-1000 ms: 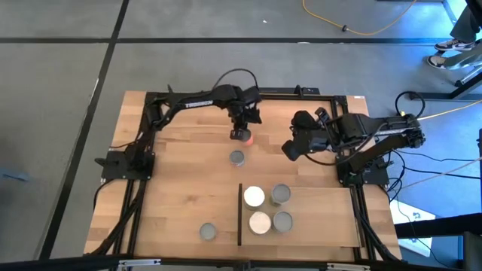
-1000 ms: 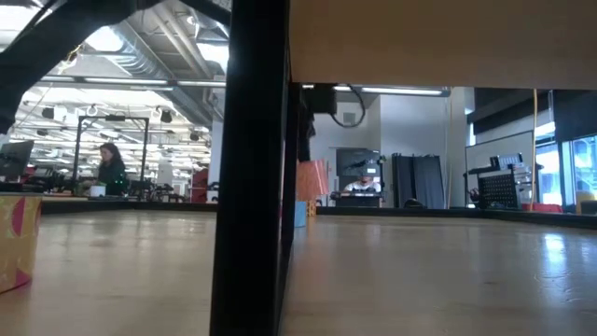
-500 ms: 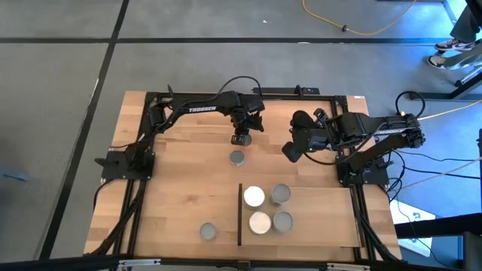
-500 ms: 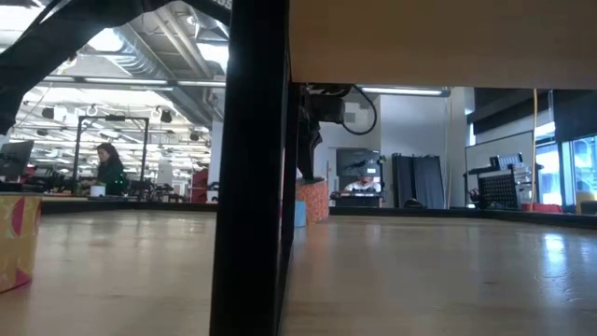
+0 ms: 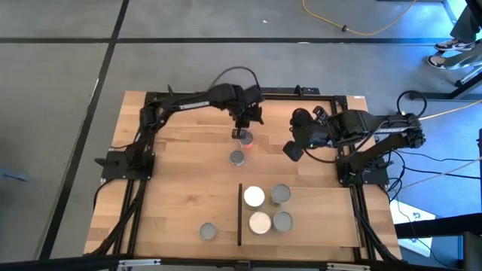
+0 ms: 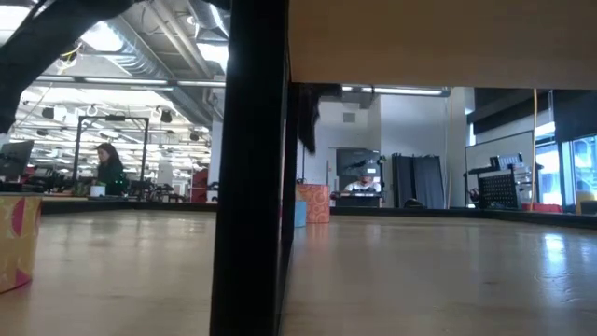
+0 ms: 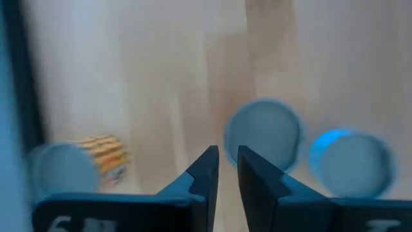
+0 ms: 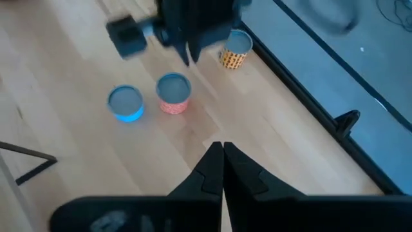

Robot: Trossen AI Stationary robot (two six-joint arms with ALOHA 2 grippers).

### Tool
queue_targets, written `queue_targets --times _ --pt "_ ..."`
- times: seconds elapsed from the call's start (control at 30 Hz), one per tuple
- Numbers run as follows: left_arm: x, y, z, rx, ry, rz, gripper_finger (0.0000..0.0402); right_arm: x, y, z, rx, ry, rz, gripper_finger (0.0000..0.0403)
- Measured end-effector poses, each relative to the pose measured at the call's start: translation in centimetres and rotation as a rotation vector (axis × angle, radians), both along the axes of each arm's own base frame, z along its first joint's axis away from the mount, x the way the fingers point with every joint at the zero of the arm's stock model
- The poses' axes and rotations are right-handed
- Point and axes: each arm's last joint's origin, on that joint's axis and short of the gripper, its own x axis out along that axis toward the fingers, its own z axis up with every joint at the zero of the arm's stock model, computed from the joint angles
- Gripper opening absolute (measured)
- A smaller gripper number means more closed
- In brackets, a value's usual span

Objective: Pick and place cans onto a shelf
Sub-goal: Put the canned oranges on the shelf

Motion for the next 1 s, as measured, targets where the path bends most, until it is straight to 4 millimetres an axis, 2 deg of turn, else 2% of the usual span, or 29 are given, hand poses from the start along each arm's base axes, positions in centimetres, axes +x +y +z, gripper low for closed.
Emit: queue_targets --times 0.13,0.27,0.47,0.57,0.7,0.83,0.93,1.0 --pt "-1.7 -0.4 5.3 0.013 -0.108 0.032 0.0037 0.0 -1.1 1.1 0.001 0.019 0.074 0.0006" --pt "-4.3 -1.1 9.9 0.041 -0.212 0.036 0.0027 0.0 -3.0 1.7 0.068 0.048 0.183 0.0006" --pt "-8.8 -2.7 15.2 0.036 -0.339 0.097 0.0002 1.0 -6.4 1.5 0.095 0.084 0.409 0.0006" --pt "-11.1 -3.4 17.1 0.034 -0.376 0.121 0.0002 1.8 -7.7 0.9 0.071 0.119 0.516 0.0006" --pt "-14.0 -4.1 18.0 -0.001 -0.319 0.163 0.0001 3.4 -8.7 -0.7 0.056 0.204 0.633 0.0006" --pt "-16.2 -4.9 17.4 -0.070 -0.150 0.181 0.0001 5.2 -9.1 -2.5 0.043 0.285 0.712 0.0006" --pt "-17.2 -5.3 16.9 -0.122 -0.041 0.197 0.0001 6.3 -9.4 -3.7 0.019 0.342 0.789 0.0006" --pt "-16.9 -5.3 16.8 -0.145 -0.057 0.207 0.0001 7.2 -9.6 -4.8 0.011 0.386 0.829 0.0006"
